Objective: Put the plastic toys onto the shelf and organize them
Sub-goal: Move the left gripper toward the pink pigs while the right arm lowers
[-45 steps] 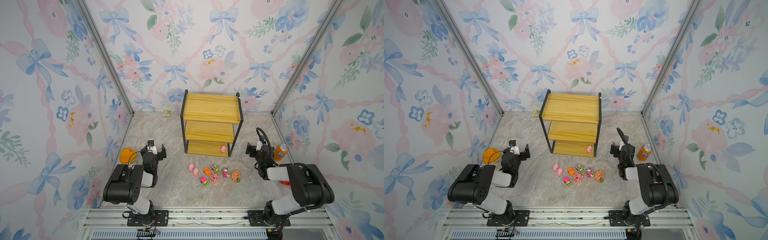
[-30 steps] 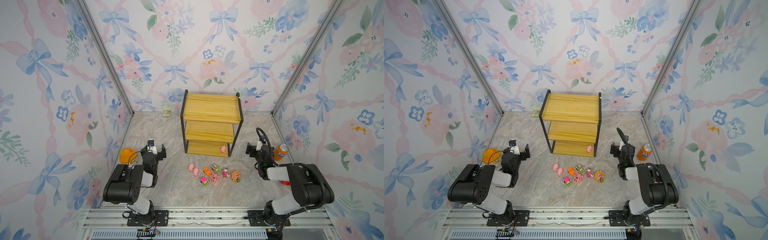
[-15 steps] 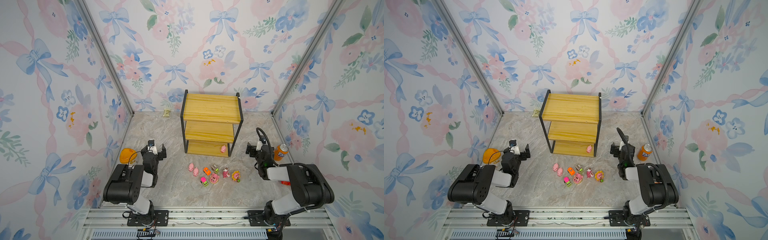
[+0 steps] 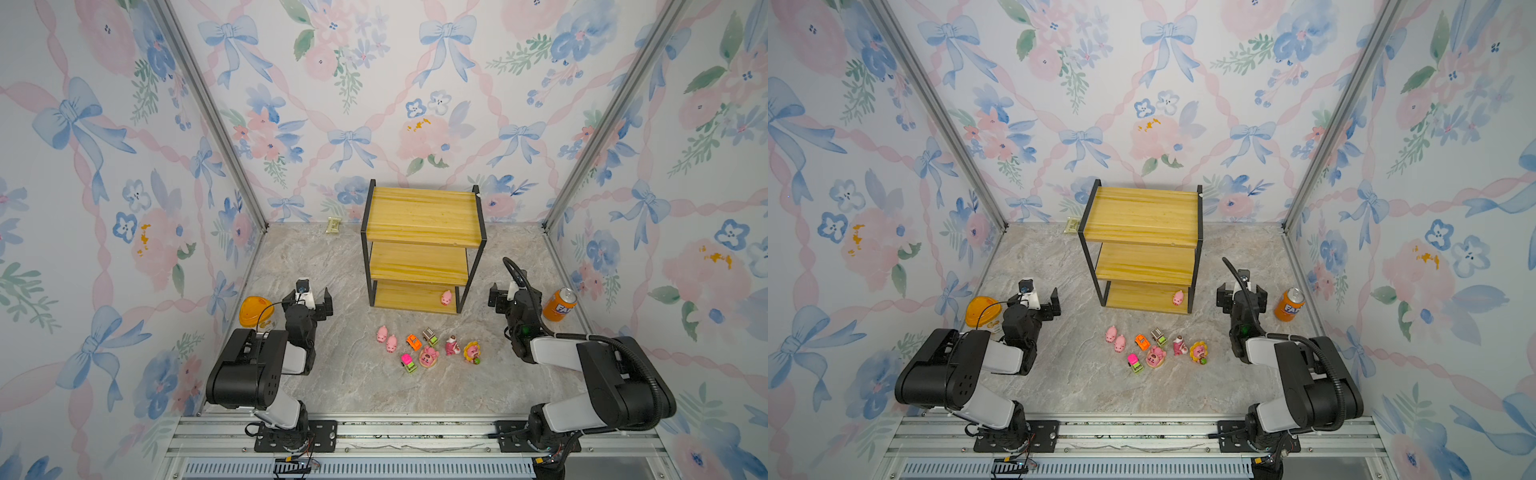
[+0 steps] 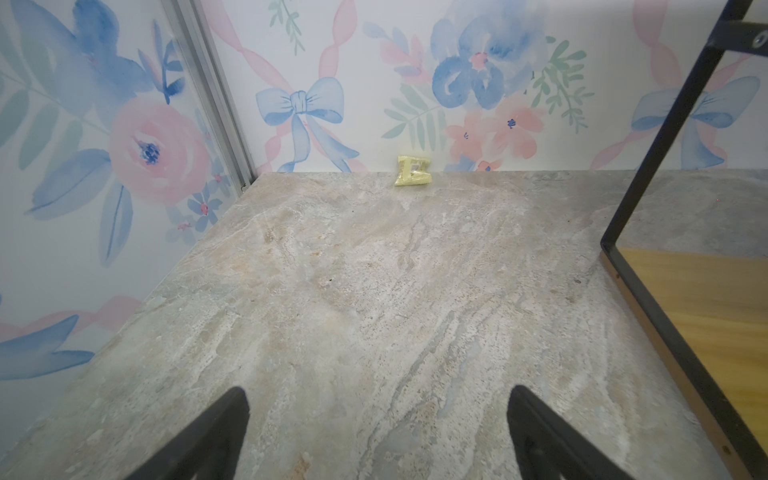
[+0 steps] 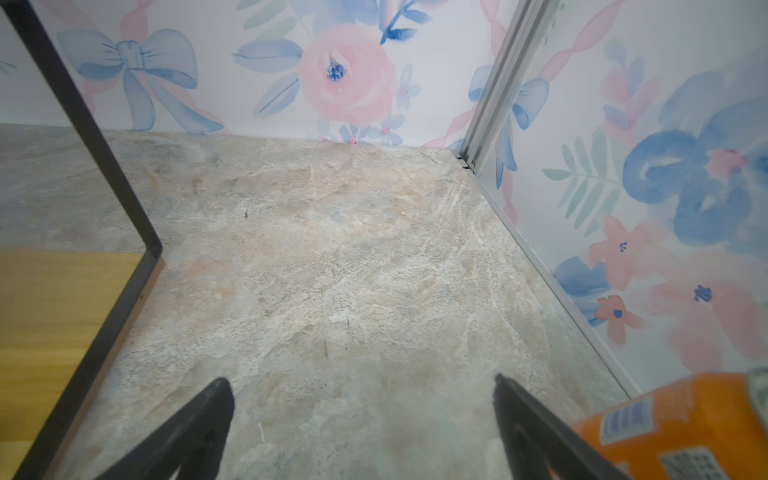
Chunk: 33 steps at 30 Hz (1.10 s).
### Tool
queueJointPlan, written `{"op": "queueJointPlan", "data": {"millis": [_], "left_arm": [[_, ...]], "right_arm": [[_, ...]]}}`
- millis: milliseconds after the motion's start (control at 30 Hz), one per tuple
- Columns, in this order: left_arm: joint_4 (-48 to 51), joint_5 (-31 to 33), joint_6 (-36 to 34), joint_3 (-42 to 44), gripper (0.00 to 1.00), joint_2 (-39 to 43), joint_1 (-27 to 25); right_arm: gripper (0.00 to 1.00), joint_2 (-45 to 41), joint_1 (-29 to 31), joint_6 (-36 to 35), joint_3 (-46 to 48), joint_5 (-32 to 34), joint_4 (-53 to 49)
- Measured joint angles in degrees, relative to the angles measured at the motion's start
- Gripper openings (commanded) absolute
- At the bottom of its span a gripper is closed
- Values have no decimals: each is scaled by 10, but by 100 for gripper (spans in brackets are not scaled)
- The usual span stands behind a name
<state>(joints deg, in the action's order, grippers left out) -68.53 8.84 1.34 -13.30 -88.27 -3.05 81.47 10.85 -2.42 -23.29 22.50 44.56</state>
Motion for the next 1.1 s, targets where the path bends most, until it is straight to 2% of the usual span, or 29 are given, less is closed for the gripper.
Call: {"op": "queueJointPlan", "data": {"millis": [233,433,667,867,933,1100], "left_arm": [[56,-8,-23,7,98,135,-32],[153,-47,6,0,98,265,-60],[254,-42,49,21,98,353,-198],[291,3,101,48,97,351,-316],[295,17,113,48,96,330,-340],[297,43,143,46,84,248,-373]], "right_arm": [[98,-124,10,33,-170,-13,-297],[97,-224,40,90,-206,-68,-472],[97,-301,145,159,-203,-91,-643],[96,-396,174,220,-159,-90,-729],[96,-421,177,234,-142,-90,-747],[95,-445,178,252,-129,-90,-779]]}}
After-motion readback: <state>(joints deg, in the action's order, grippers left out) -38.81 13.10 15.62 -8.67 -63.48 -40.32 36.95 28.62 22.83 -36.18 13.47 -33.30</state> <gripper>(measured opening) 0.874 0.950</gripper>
